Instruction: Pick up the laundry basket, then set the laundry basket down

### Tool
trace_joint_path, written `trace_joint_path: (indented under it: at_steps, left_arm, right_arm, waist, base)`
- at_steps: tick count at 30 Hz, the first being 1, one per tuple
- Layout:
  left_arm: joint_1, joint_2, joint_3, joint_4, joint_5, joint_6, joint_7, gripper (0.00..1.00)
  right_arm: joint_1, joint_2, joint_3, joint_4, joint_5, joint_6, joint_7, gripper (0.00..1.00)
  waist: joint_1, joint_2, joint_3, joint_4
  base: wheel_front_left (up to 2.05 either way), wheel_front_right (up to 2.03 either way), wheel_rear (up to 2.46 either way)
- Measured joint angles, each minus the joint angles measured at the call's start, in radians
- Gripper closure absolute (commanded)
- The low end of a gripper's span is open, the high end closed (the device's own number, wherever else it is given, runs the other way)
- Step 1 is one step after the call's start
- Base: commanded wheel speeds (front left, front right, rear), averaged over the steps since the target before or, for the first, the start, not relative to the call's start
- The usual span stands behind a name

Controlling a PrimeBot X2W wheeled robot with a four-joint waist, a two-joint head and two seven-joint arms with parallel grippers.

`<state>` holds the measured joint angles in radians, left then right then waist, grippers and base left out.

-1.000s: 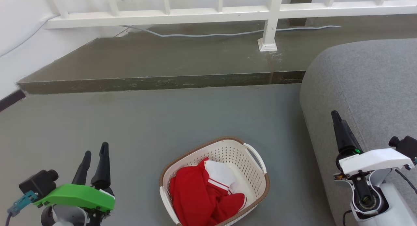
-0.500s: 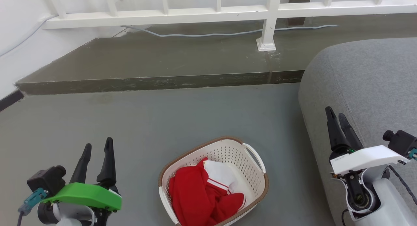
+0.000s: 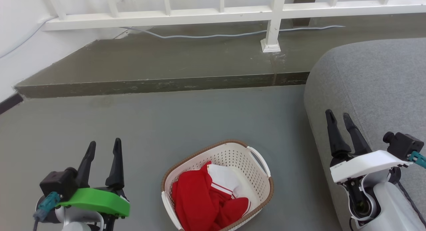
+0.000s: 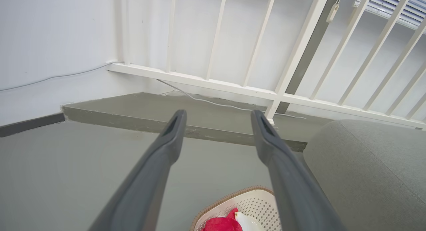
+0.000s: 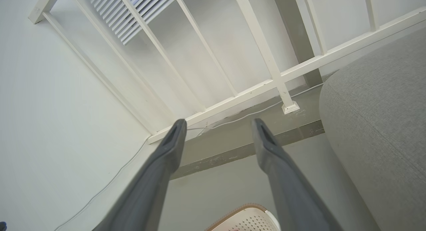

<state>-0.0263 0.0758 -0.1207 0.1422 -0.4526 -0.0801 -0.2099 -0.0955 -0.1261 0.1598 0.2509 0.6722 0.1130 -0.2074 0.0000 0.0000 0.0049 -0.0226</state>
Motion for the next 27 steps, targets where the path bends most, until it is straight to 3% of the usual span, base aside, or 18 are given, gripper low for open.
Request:
trace_joint_path:
  at_steps: [13, 27]
  left_arm:
    - [0.0, -0.005, -0.009, -0.021, 0.162, -0.009, -0.042, 0.0]
    - [0.0, -0.022, 0.011, -0.017, 0.165, -0.017, -0.042, 0.0]
  right_arm:
    - [-0.004, 0.003, 0.011, 0.014, -0.144, 0.001, -0.043, 0.0]
    - [-0.005, 0.021, -0.012, 0.032, -0.171, 0.001, -0.043, 0.0]
  waist:
    - [0.0, 0.0, -0.003, -0.005]
    - [0.0, 0.0, 0.0, -0.002]
  base:
    - [0.0, 0.0, 0.0]
    - [0.0, 0.0, 0.0]
